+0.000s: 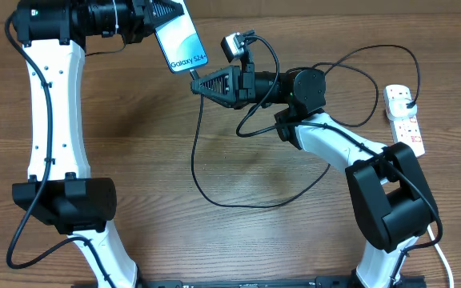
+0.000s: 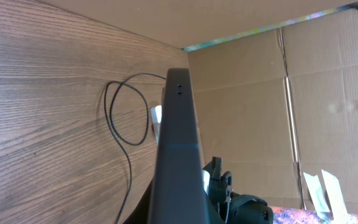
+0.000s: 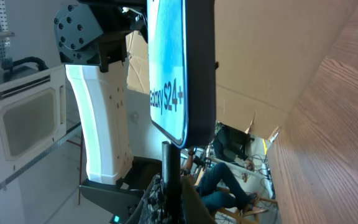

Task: Plug charger to phone and switch on socket

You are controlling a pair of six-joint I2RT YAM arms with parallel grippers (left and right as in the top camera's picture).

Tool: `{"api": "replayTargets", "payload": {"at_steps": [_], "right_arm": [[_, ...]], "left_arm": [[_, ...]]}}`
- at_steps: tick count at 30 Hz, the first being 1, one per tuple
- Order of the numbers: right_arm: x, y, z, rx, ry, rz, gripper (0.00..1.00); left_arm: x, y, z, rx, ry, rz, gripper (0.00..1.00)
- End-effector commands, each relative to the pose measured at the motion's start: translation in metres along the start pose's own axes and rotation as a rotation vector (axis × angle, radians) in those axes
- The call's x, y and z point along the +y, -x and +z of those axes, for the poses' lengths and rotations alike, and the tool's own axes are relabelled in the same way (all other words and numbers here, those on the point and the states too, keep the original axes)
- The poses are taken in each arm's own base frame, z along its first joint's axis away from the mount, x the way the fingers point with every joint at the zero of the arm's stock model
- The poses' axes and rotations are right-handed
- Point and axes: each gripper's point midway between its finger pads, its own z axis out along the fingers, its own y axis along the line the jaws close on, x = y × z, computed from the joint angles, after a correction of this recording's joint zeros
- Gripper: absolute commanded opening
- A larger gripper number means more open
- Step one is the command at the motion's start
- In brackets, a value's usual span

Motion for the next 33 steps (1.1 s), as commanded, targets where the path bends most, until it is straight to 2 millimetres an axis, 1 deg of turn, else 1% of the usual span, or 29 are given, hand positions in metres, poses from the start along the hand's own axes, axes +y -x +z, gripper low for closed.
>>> {"api": "replayTargets", "payload": {"at_steps": [1, 4, 10, 16, 23, 29, 33], "right_arm": [[0.014, 0.029, -0.006, -0.123, 0.032, -0.033, 0.04], [0.013, 0.030, -0.006, -0.128, 0.029, -0.026, 0.04], [0.009, 0.031, -0.006, -0.133, 0.019, -0.011, 0.04], [0.010, 0.036, -0.007, -0.162, 0.025, -0.011, 0.04], [0.011, 0.038, -0.007, -0.172, 0.026, -0.016, 0.03], [0.011, 0.039, -0.007, -0.177, 0.026, -0.039, 0.04], [0.012, 0.043, -0.008, -0.202, 0.031, -0.038, 0.04]], "left_arm": [[-0.021, -0.011, 0.000, 0.036, -0.062, 0.038, 0.04], [-0.021, -0.011, 0.000, 0.037, -0.064, 0.046, 0.04], [-0.035, -0.020, 0.000, 0.077, -0.143, 0.143, 0.04], [-0.042, -0.025, -0.001, 0.098, -0.185, 0.153, 0.04], [-0.042, -0.025, 0.000, 0.100, -0.182, 0.148, 0.04], [-0.035, -0.022, 0.002, 0.084, -0.136, 0.083, 0.04], [-0.035, -0.021, 0.002, 0.083, -0.135, 0.082, 0.04]]}}
